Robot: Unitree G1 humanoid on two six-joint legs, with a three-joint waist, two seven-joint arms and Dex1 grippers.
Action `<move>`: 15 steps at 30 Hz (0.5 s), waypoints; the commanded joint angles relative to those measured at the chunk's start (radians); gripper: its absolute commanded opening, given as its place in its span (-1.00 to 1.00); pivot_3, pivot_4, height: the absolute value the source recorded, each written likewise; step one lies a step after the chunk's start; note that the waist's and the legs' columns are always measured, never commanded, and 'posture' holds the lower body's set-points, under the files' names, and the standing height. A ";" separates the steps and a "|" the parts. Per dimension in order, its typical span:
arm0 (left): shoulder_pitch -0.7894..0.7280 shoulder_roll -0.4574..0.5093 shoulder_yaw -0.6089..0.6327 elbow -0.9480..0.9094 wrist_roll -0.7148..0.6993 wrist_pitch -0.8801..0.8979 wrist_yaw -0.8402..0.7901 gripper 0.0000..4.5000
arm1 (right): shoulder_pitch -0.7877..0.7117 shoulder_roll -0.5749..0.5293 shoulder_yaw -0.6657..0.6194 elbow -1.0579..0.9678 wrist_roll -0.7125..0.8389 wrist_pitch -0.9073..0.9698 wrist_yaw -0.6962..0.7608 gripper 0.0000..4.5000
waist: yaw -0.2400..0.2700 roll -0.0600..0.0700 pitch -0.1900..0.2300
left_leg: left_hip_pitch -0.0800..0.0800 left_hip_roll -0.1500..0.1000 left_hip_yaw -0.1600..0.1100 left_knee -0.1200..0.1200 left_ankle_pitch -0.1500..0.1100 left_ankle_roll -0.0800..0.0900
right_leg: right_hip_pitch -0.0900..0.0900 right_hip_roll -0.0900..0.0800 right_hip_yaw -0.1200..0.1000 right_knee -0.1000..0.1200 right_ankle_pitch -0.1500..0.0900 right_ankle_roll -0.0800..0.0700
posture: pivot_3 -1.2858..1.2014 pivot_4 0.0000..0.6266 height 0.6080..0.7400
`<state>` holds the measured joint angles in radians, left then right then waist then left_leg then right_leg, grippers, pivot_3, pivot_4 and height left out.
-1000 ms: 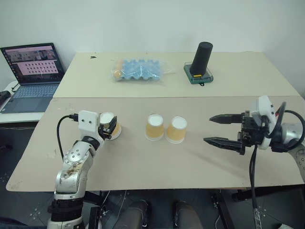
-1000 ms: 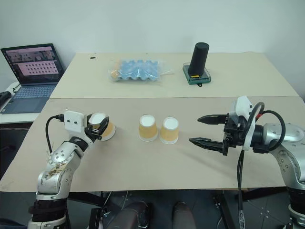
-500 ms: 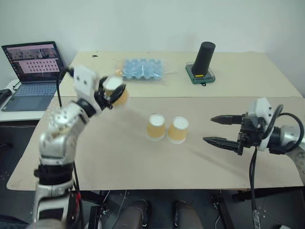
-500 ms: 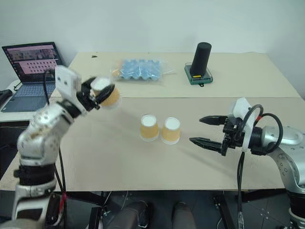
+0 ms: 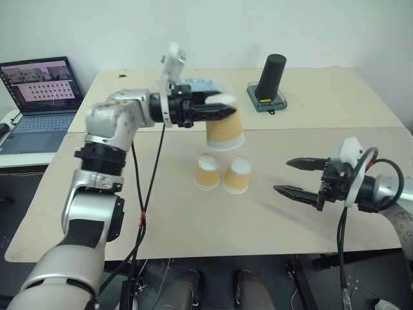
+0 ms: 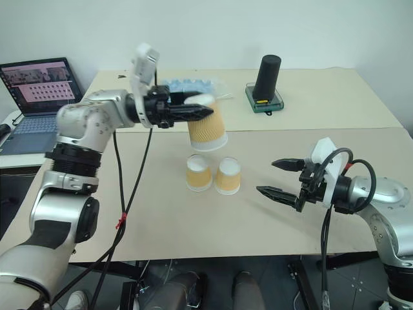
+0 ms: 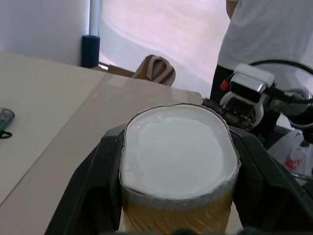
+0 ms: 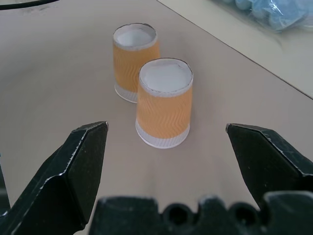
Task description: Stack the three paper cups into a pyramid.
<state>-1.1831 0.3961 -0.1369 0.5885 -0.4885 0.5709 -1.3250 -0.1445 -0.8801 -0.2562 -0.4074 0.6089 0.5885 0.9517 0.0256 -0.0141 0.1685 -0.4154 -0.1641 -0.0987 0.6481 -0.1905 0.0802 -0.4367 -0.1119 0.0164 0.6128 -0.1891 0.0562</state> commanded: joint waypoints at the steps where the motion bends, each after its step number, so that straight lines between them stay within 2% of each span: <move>1: -0.067 -0.010 -0.013 0.088 0.068 -0.104 -0.070 0.07 | 0.015 0.005 -0.054 -0.049 0.009 -0.023 -0.023 1.00 | -0.003 0.000 0.000 | 0.000 0.000 0.000 0.000 0.000 0.000 | 0.000 0.000 0.000 0.000 0.000 0.000 | 0.03 -0.52 1.00; 7: -0.099 -0.044 -0.032 0.203 0.145 -0.203 -0.141 0.07 | 0.067 0.022 -0.089 -0.088 0.019 -0.018 -0.064 1.00 | -0.006 0.000 0.000 | -0.001 0.000 0.000 0.001 -0.005 0.007 | 0.000 0.001 -0.001 0.000 0.000 0.000 | 0.03 -0.52 1.00; 15: -0.091 -0.065 -0.029 0.215 0.192 -0.239 -0.187 0.07 | 0.084 0.024 -0.102 -0.099 0.024 -0.016 -0.081 1.00 | -0.012 0.000 0.000 | -0.001 0.000 0.000 0.003 -0.005 0.008 | 0.000 0.002 -0.001 0.001 0.000 0.000 | 0.03 -0.52 1.00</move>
<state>-1.2480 0.3322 -0.1742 0.8228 -0.3104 0.3627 -1.4939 -0.0609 -0.8576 -0.3184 -0.4711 0.6123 0.5885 0.8766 0.0135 -0.0145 0.1687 -0.4164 -0.1641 -0.0989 0.6514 -0.1955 0.0886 -0.4369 -0.1102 0.0159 0.6141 -0.1889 0.0567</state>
